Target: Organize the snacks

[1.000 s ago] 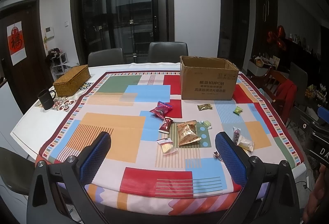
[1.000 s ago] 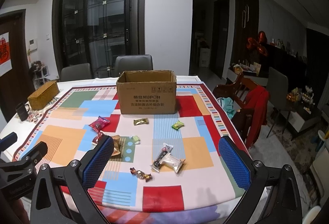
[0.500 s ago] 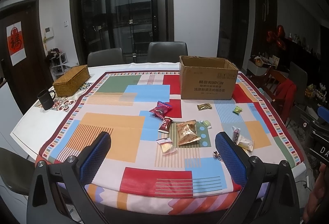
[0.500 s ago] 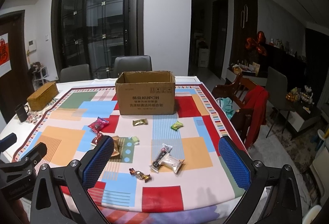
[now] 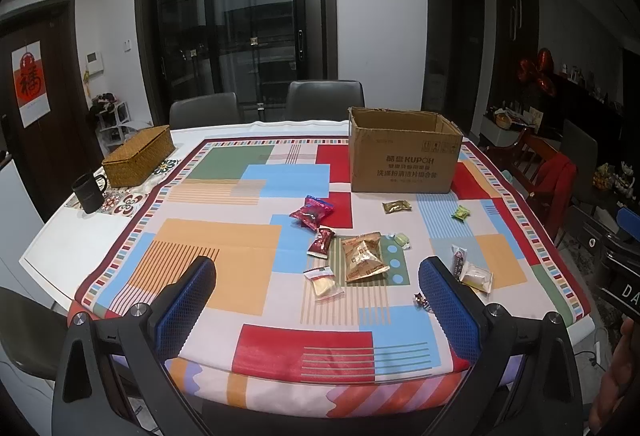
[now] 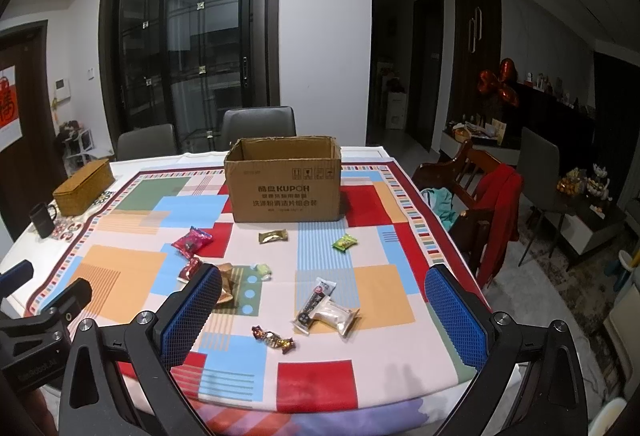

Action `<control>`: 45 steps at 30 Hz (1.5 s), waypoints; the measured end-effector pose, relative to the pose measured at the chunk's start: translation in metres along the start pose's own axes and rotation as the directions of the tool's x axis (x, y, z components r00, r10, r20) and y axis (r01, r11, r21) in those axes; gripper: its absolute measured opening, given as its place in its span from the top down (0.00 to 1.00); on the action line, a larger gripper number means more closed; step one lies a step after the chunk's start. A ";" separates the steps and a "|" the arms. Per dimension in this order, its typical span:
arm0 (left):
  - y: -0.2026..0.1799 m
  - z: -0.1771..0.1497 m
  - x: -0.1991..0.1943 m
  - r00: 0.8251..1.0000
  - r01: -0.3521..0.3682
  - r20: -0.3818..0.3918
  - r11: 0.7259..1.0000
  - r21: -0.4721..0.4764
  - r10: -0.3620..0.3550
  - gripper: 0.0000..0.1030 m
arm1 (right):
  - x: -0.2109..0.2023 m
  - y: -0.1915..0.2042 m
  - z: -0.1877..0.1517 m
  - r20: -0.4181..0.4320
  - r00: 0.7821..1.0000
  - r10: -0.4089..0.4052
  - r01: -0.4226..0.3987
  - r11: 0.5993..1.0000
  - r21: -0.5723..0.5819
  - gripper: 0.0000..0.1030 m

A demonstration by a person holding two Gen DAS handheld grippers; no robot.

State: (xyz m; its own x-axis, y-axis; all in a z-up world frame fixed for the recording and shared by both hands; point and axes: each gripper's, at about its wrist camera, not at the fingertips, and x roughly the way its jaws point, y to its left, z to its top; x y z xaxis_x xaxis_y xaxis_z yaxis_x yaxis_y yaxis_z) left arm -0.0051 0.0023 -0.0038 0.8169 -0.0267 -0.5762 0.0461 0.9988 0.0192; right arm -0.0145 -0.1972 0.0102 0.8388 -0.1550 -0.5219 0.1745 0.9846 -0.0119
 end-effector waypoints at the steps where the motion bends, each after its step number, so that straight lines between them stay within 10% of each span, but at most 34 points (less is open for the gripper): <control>1: 0.000 0.000 0.000 1.000 0.000 0.000 1.000 0.000 0.000 0.00 | -0.001 0.001 0.000 0.000 1.000 0.000 0.000 1.000 -0.001 0.00; 45: -0.002 -0.005 0.023 1.000 -0.022 -0.021 1.000 0.022 0.022 0.00 | 0.015 0.000 -0.004 -0.021 1.000 -0.022 0.022 1.000 -0.009 0.00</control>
State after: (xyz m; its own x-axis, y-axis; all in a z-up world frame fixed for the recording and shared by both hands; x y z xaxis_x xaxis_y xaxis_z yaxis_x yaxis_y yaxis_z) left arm 0.0108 0.0000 -0.0209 0.8057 -0.0038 -0.5923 0.0411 0.9979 0.0495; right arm -0.0045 -0.1992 -0.0011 0.8238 -0.1754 -0.5390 0.1883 0.9816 -0.0316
